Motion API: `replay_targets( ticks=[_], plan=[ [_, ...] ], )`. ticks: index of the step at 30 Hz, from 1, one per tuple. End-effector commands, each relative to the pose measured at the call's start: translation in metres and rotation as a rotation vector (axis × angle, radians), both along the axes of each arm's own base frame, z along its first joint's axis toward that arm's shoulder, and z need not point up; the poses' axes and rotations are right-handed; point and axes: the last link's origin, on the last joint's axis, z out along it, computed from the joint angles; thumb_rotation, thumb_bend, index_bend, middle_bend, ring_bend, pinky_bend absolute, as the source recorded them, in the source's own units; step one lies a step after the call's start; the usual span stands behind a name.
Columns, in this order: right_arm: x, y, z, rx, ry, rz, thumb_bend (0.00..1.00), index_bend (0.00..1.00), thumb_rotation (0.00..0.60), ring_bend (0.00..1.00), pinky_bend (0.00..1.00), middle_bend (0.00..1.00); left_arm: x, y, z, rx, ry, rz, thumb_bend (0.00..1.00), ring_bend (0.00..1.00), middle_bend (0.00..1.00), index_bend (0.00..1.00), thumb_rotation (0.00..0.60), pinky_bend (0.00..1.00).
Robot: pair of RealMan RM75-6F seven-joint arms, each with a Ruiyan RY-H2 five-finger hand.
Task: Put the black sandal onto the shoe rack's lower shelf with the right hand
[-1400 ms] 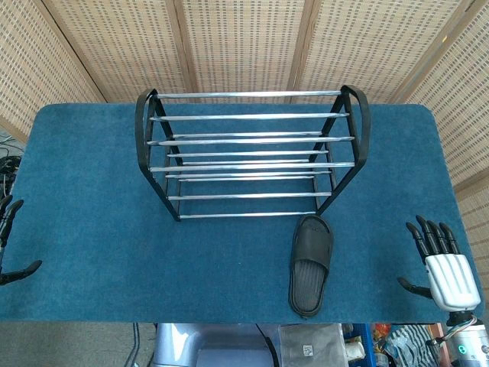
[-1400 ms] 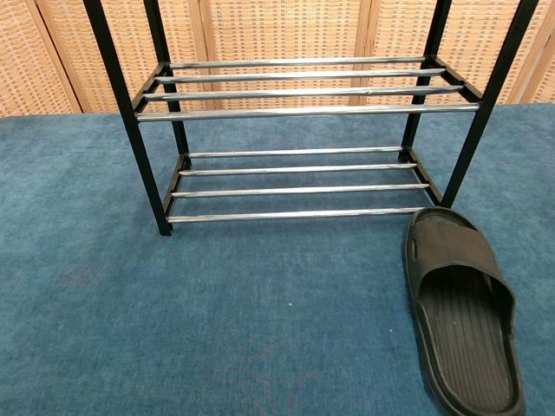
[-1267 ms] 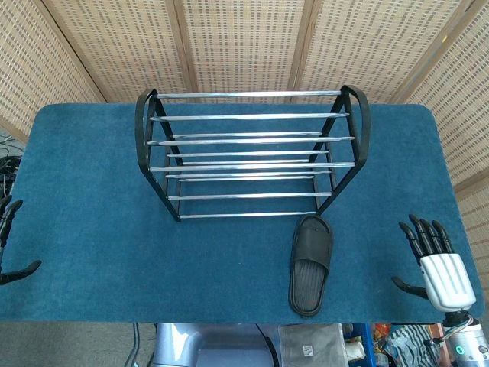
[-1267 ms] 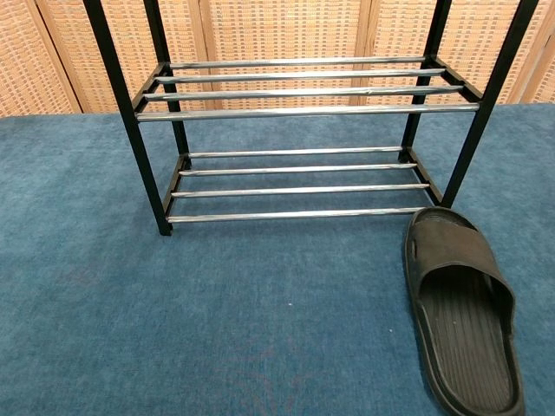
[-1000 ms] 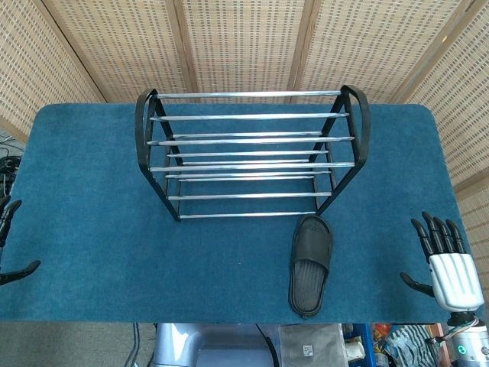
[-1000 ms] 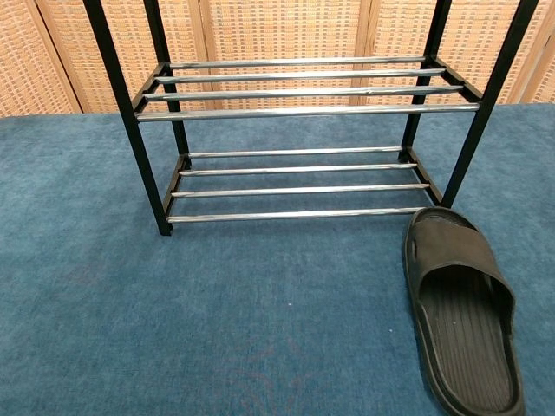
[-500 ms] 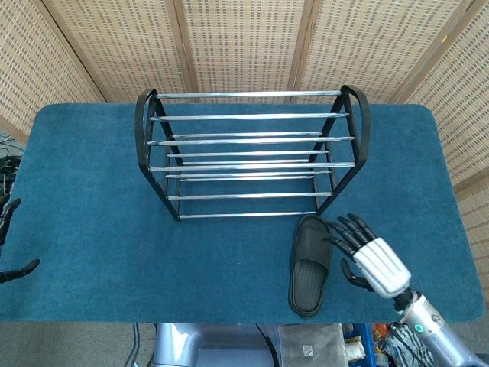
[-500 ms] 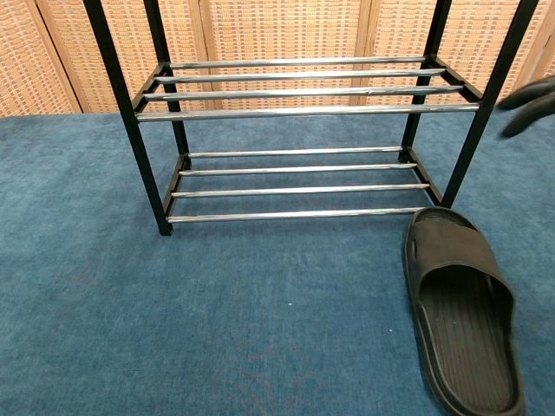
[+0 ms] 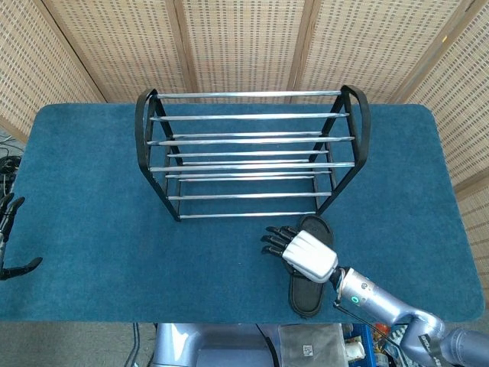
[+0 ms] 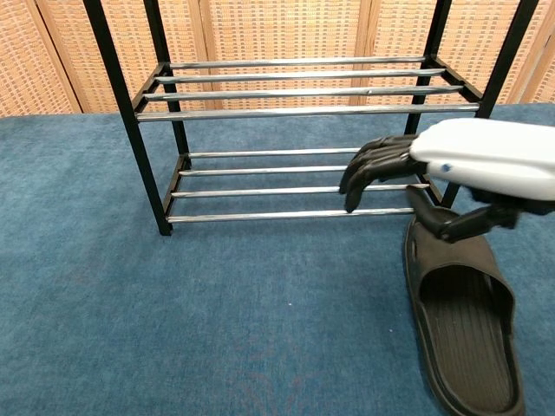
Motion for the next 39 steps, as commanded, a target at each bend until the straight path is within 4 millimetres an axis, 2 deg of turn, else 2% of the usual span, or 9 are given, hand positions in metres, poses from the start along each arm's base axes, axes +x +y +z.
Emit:
replay_targets(
  ticks=[1,7,14,21,26,32,39],
  plan=[
    [0.011,-0.015,-0.02,-0.002,0.063,-0.021,1.0,0.3,0.6,0.15,0.25,0.23,0.0,0.0,0.0,0.0,0.0,0.001,0.11,0.0,0.0,0.0,0.6,0.0],
    [0.006,-0.028,-0.039,0.031,0.215,-0.123,1.0,0.3,0.6,0.19,0.26,0.25,0.0,0.0,0.0,-0.003,-0.002,0.002,0.11,0.0,0.0,0.0,0.6,0.0],
    [-0.006,-0.031,-0.037,0.03,0.326,-0.196,1.0,0.32,0.6,0.2,0.26,0.27,-0.002,0.0,0.001,-0.002,-0.012,0.008,0.11,0.0,0.0,0.0,0.6,0.0],
    [-0.027,-0.025,-0.019,0.02,0.427,-0.261,1.0,0.33,0.6,0.21,0.27,0.27,-0.003,0.0,0.004,0.003,-0.022,0.01,0.11,0.0,0.0,0.0,0.6,0.0],
    [-0.046,-0.01,0.002,0.015,0.531,-0.269,1.0,0.33,0.6,0.21,0.27,0.27,-0.002,0.001,0.003,-0.002,-0.022,0.008,0.11,0.0,0.0,0.0,0.6,0.0],
    [-0.063,0.004,0.017,0.022,0.614,-0.31,1.0,0.33,0.6,0.21,0.27,0.27,-0.001,-0.001,0.002,-0.006,-0.02,0.002,0.11,0.0,0.0,0.0,0.6,0.0],
    [-0.078,0.009,0.034,-0.011,0.691,-0.372,1.0,0.33,0.6,0.21,0.27,0.27,0.0,-0.001,0.001,-0.007,-0.017,0.001,0.11,0.0,0.0,0.0,0.6,0.0]
  ],
)
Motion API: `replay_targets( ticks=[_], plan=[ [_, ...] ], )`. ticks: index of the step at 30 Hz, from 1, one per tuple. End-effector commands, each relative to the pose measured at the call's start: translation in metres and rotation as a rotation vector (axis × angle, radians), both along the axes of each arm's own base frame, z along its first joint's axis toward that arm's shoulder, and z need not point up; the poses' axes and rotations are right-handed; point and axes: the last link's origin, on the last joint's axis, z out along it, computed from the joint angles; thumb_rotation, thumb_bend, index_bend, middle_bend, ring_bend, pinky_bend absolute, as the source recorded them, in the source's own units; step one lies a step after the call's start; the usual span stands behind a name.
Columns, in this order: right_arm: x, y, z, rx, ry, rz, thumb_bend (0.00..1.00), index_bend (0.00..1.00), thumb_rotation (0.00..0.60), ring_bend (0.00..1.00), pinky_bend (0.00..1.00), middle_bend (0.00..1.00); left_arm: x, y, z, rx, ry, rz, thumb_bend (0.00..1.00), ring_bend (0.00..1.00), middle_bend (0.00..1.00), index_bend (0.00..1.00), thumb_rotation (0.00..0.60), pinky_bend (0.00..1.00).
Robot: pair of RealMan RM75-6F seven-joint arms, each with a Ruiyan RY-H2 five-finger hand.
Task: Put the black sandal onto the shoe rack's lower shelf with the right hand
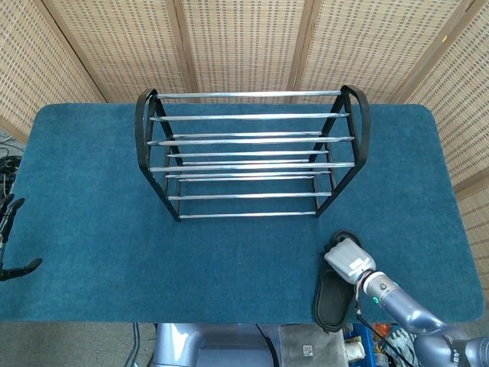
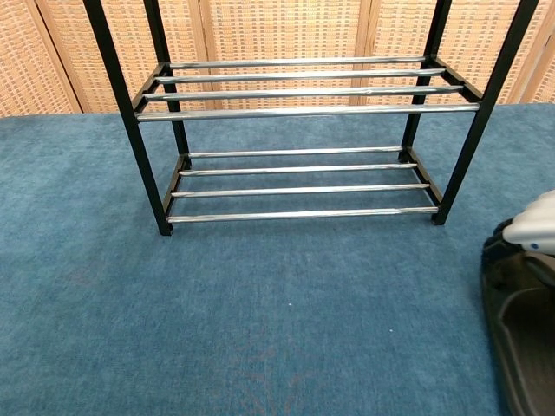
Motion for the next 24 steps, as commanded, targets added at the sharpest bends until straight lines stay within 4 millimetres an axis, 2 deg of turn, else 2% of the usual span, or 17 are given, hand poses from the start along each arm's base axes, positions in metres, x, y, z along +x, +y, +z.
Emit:
replay_targets(
  ticks=[1,4,6,7,8,9,10,11,12,13,16,20,24],
  plan=[
    [-0.009,0.001,0.013,-0.036,0.058,-0.026,1.0,0.33,0.6,0.21,0.26,0.27,0.0,0.0,0.0,0.0,0.001,0.0,0.11,0.0,0.0,0.0,0.6,0.0],
    [-0.02,0.0,0.024,-0.061,0.13,-0.079,1.0,0.33,0.6,0.2,0.22,0.26,0.0,0.0,0.0,-0.001,0.0,0.001,0.11,0.0,0.0,0.0,0.6,0.0],
    [-0.024,0.0,0.029,-0.07,0.164,-0.119,1.0,0.31,0.6,0.17,0.14,0.21,0.0,0.0,0.0,-0.001,-0.001,0.0,0.11,0.0,0.0,0.0,0.6,0.0],
    [-0.023,-0.001,0.031,-0.075,0.17,-0.127,1.0,0.27,0.6,0.14,0.11,0.17,0.0,0.0,0.0,0.0,-0.001,0.0,0.11,0.0,0.0,0.0,0.6,0.0],
    [-0.023,-0.002,0.033,-0.086,0.173,-0.135,0.96,0.19,0.6,0.09,0.06,0.1,0.0,0.0,0.0,0.0,-0.001,0.0,0.11,0.0,0.0,0.0,0.6,0.0],
    [-0.022,-0.002,0.035,-0.096,0.169,-0.136,0.81,0.1,0.6,0.04,0.02,0.05,0.0,0.0,0.0,0.001,-0.002,0.0,0.11,0.0,0.0,0.0,0.6,0.0],
    [-0.019,-0.002,0.036,-0.111,0.152,-0.129,0.64,0.05,0.6,0.02,0.01,0.02,0.0,0.0,0.0,0.0,-0.002,0.001,0.11,0.0,0.0,0.0,0.6,0.0],
    [-0.017,-0.002,0.037,-0.119,0.137,-0.119,0.34,0.0,0.6,0.0,0.0,0.0,0.0,0.0,0.0,0.0,-0.002,0.001,0.11,0.0,0.0,0.0,0.6,0.0],
    [-0.013,-0.001,0.039,-0.136,0.108,-0.089,0.11,0.0,0.6,0.0,0.0,0.0,0.0,0.0,0.0,-0.001,-0.001,0.001,0.11,0.0,0.0,0.0,0.6,0.0],
    [-0.011,-0.001,0.041,-0.15,0.088,-0.061,0.03,0.0,0.6,0.0,0.0,0.0,0.0,0.0,0.0,-0.001,-0.001,0.001,0.11,0.0,0.0,0.0,0.6,0.0],
    [-0.005,0.008,0.047,-0.182,-0.001,0.052,0.0,0.0,0.6,0.0,0.0,0.0,0.0,0.0,0.0,-0.001,0.001,0.001,0.11,0.0,0.0,0.0,0.6,0.0],
    [-0.01,0.025,0.052,-0.161,-0.081,0.163,0.0,0.0,0.6,0.0,0.0,0.0,0.0,0.0,-0.001,-0.005,0.005,-0.002,0.11,0.0,0.0,0.0,0.6,0.0],
    [-0.016,0.042,0.048,-0.096,-0.145,0.221,0.0,0.0,0.6,0.0,0.0,0.0,0.001,-0.001,-0.003,-0.01,0.011,-0.003,0.11,0.0,0.0,0.0,0.6,0.0]
  ],
)
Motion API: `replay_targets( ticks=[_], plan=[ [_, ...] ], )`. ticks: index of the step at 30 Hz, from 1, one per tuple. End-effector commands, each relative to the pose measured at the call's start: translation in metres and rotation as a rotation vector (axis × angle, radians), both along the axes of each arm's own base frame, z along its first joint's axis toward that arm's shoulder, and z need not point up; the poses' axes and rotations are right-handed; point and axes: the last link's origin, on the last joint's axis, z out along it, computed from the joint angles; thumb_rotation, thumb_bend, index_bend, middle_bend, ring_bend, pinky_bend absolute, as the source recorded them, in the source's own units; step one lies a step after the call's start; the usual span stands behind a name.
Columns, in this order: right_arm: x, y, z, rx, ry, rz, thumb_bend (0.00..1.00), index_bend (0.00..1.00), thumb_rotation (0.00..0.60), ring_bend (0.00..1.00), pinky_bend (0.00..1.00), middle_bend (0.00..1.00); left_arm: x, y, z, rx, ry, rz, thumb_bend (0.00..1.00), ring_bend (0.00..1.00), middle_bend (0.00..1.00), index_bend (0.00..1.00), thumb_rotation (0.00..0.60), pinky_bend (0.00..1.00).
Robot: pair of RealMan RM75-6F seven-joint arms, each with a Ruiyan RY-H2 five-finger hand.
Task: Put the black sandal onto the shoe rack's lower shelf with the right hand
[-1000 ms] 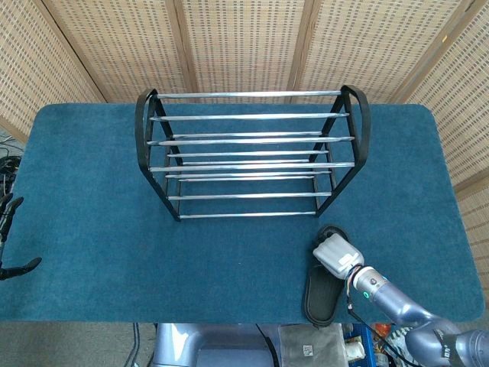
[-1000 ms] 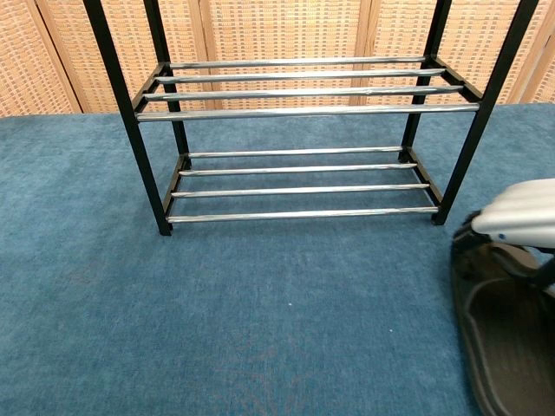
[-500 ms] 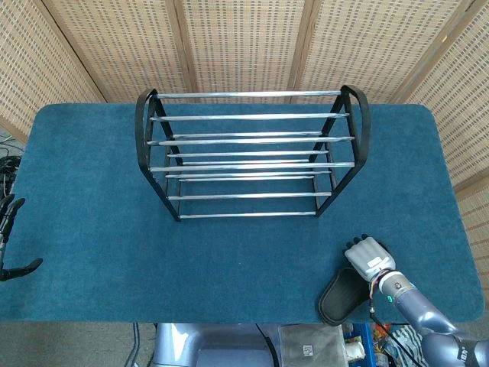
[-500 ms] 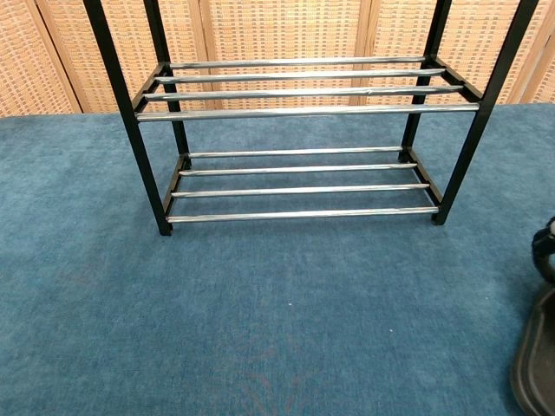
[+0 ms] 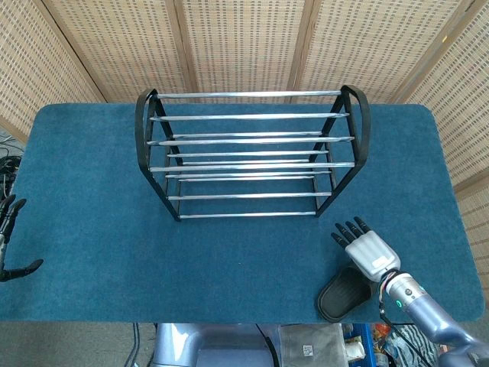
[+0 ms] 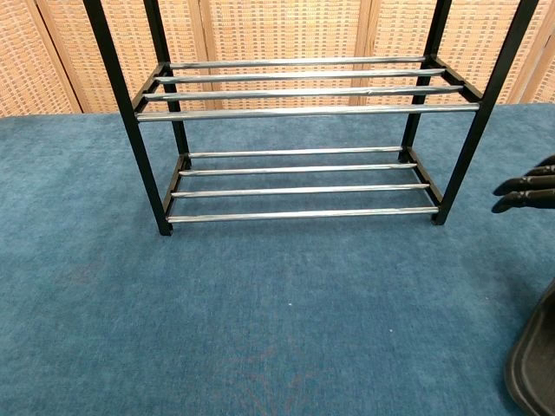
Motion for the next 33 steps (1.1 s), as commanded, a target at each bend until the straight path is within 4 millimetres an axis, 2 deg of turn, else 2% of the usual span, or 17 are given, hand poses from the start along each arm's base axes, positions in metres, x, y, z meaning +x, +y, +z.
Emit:
replay_targets(
  ticks=[1,8,16,33],
  plan=[
    [-0.013,0.035,0.003,0.078,-0.134,0.123,0.0,0.0,0.6,0.0,0.0,0.0,0.0,0.0,-0.001,-0.003,0.002,-0.001,0.11,0.0,0.0,0.0,0.6,0.0],
    [-0.023,0.055,-0.015,0.187,-0.183,0.202,0.0,0.0,0.6,0.0,0.0,0.0,0.0,0.0,-0.002,-0.003,0.008,0.004,0.11,0.0,0.0,0.0,0.6,0.0],
    [-0.034,0.068,-0.033,0.224,-0.204,0.252,0.0,0.0,0.6,0.0,0.0,0.0,0.0,0.001,-0.003,-0.006,0.01,0.004,0.11,0.0,0.0,0.0,0.6,0.0],
    [-0.062,0.068,-0.058,0.191,-0.107,0.325,0.0,0.0,0.6,0.0,0.0,0.0,-0.001,0.0,-0.003,-0.007,0.011,0.008,0.11,0.0,0.0,0.0,0.6,0.0]
  ],
)
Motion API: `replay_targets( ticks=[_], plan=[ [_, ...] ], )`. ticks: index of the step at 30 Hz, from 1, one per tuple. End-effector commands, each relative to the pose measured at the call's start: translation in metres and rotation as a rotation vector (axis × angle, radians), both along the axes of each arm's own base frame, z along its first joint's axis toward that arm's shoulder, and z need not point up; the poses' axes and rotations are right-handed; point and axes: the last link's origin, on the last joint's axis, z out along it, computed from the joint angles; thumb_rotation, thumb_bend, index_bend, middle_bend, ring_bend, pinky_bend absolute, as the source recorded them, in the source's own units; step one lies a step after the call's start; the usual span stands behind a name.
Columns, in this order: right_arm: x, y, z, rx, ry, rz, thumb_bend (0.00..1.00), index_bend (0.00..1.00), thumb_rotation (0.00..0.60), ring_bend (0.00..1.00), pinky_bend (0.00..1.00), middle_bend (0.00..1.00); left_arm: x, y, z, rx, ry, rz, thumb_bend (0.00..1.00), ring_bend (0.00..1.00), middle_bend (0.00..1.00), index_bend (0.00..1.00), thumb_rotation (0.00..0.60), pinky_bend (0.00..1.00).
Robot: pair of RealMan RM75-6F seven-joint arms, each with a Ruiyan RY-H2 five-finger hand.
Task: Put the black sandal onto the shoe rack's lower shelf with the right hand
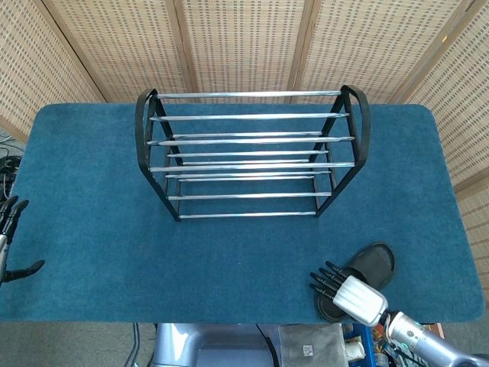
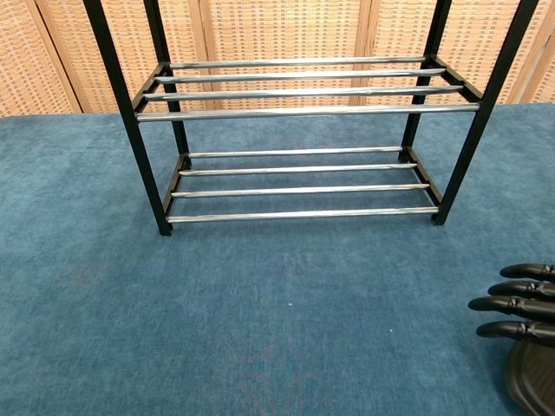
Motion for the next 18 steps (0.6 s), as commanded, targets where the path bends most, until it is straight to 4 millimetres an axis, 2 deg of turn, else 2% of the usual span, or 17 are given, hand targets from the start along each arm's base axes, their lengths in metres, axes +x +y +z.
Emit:
replay_targets(
  ticks=[1,10,18],
  plan=[
    [-0.004,0.0,-0.003,-0.011,0.011,0.011,0.0,0.0,0.6,0.0,0.0,0.0,0.0,0.0,0.0,-0.003,0.002,0.0,0.11,0.0,0.0,0.0,0.6,0.0],
    [-0.01,-0.008,-0.009,-0.029,0.015,-0.003,0.0,0.0,0.6,0.0,0.0,0.0,0.0,0.0,-0.001,-0.004,0.004,0.0,0.11,0.0,0.0,0.0,0.6,0.0],
    [-0.004,-0.02,-0.014,-0.039,-0.004,-0.021,0.0,0.0,0.6,0.0,0.0,0.0,0.0,0.001,-0.001,-0.002,0.003,0.003,0.11,0.0,0.0,0.0,0.6,0.0]
  ],
)
